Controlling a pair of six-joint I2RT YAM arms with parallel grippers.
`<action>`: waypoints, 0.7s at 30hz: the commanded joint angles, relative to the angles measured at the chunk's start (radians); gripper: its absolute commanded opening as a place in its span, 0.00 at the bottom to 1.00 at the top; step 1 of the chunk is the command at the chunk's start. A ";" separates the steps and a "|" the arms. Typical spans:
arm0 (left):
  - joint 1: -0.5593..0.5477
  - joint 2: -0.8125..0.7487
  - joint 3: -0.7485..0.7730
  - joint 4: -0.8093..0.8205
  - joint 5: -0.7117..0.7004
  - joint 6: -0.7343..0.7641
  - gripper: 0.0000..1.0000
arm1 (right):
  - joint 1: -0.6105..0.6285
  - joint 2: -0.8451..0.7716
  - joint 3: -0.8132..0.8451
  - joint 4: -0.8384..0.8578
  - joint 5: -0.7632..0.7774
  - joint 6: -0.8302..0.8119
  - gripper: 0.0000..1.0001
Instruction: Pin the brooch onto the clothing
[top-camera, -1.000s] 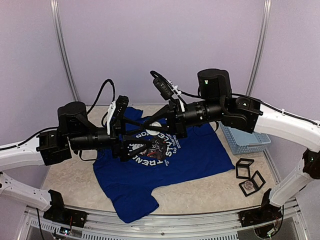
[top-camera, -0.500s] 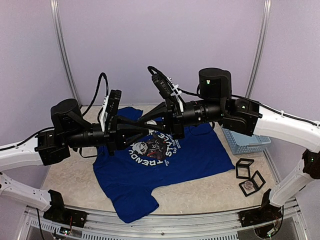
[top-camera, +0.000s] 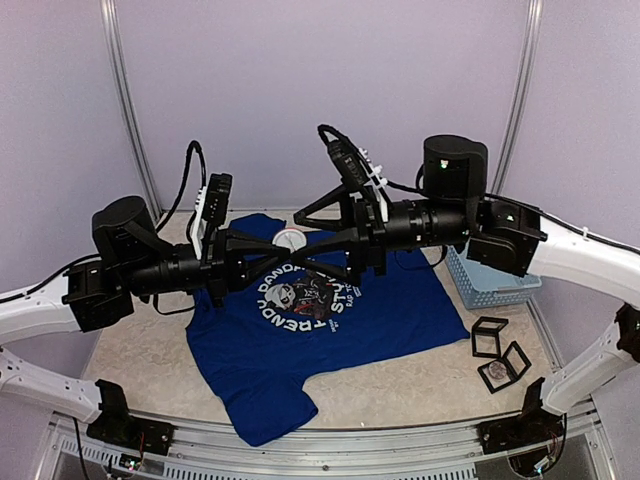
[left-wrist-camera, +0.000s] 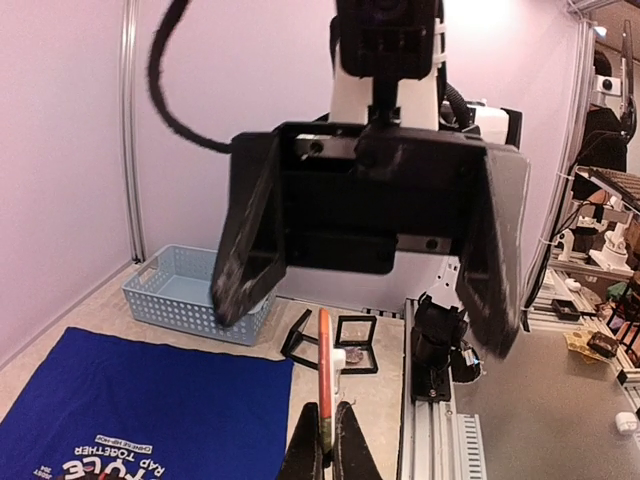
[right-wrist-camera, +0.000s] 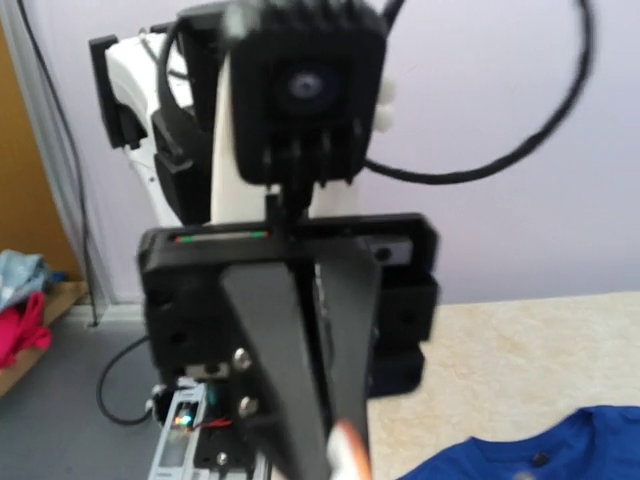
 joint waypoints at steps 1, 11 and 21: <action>-0.004 -0.022 0.025 -0.093 -0.069 0.052 0.00 | 0.006 -0.168 -0.053 -0.047 0.106 -0.035 0.83; -0.043 0.007 0.122 -0.320 -0.113 0.125 0.00 | 0.006 -0.190 -0.078 -0.160 0.141 -0.054 0.62; -0.047 0.014 0.117 -0.282 -0.073 0.119 0.00 | 0.007 -0.078 -0.053 -0.132 0.056 -0.060 0.27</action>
